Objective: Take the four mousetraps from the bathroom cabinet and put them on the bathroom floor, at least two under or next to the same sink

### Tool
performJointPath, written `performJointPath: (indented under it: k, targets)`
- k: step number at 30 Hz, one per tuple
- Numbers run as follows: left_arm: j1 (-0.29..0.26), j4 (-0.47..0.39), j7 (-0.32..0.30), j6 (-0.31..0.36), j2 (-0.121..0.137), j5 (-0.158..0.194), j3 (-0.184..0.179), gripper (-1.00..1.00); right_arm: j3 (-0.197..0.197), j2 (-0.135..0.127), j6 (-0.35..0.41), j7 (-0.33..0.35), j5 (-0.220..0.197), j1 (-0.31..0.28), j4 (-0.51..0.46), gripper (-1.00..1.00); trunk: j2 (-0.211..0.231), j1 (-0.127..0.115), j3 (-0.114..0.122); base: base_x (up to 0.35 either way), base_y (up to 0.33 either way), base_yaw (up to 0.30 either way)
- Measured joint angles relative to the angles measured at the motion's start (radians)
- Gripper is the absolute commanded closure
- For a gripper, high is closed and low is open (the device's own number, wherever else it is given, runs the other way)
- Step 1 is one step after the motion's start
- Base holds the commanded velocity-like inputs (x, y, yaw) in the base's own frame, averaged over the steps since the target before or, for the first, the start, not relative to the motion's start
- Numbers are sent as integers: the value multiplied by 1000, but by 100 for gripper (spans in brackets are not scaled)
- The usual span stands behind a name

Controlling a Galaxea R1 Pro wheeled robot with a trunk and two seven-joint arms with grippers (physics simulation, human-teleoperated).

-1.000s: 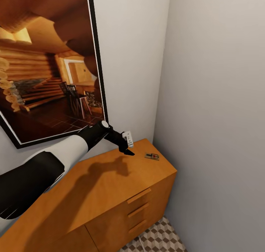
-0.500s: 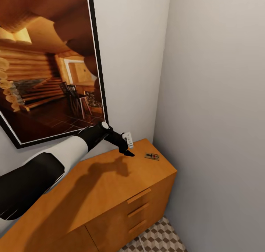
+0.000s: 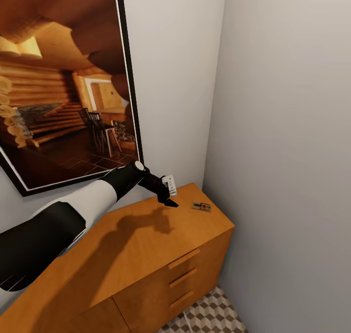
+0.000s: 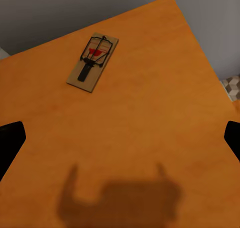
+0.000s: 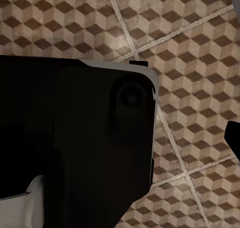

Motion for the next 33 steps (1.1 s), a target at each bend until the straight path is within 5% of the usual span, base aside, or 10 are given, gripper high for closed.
performJointPath:
  k: [33]
  targets:
    - [15,0,0,-2,-3,1,0,-100,0,-1,0,-2,0,0,0,-100,0,0,0,40,0,0]
